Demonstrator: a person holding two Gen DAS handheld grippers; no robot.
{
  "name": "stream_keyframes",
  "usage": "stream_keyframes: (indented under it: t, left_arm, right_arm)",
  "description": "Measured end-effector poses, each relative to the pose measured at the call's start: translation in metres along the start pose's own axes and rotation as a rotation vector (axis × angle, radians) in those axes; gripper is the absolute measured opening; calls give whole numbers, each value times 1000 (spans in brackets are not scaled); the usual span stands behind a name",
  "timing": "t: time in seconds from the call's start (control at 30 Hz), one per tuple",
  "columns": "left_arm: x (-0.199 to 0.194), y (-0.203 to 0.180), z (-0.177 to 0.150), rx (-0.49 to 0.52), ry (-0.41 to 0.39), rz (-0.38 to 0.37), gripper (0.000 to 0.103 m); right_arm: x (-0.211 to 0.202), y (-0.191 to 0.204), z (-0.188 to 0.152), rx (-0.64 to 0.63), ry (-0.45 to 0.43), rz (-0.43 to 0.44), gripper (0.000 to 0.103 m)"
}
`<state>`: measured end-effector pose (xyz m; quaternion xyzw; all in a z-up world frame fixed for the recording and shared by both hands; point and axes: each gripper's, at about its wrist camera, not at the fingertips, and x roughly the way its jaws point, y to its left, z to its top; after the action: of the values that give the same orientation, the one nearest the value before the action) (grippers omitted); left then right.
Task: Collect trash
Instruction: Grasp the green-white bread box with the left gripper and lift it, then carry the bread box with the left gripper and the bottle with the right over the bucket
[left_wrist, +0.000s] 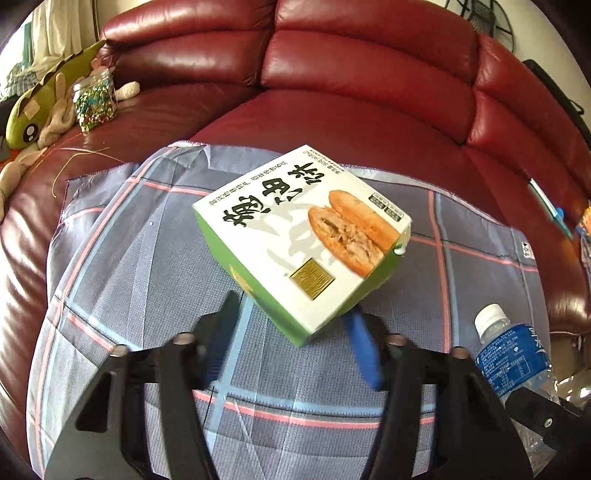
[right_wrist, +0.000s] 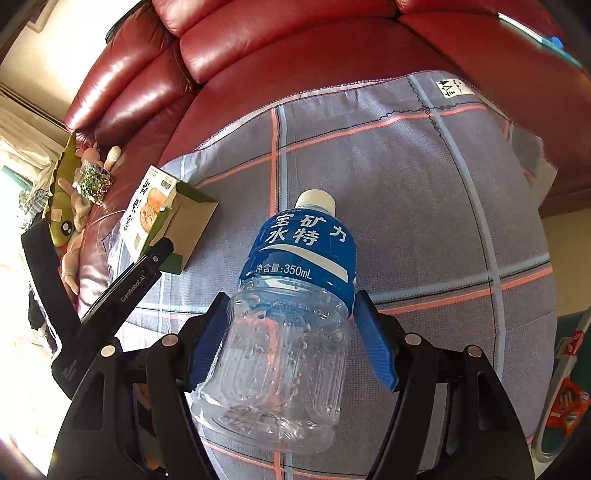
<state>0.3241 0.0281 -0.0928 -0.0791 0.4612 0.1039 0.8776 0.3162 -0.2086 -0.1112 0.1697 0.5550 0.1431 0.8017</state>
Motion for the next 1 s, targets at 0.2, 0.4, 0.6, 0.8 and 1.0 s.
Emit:
stream_keyframes:
  t: [0.2, 0.4, 0.6, 0.8, 1.0]
  left_arm:
    - [-10, 17, -3, 40, -36, 4, 19]
    - [-37, 34, -13, 81, -49, -6, 18]
    - [-77, 23, -29, 136, -70, -77, 18]
    - [-121, -14, -56, 241, -90, -165, 18]
    - [-156, -72, -88, 354, -84, -266, 18]
  right_arm:
    - [-3, -1, -3, -6, -25, 22, 65]
    - [-26, 0, -15, -8, -52, 28, 65]
    - [-70, -14, -35, 24, -97, 30, 65]
    - [-125, -49, -64, 90, -167, 44, 65]
    - [-184, -103, -97, 165, -243, 33, 65]
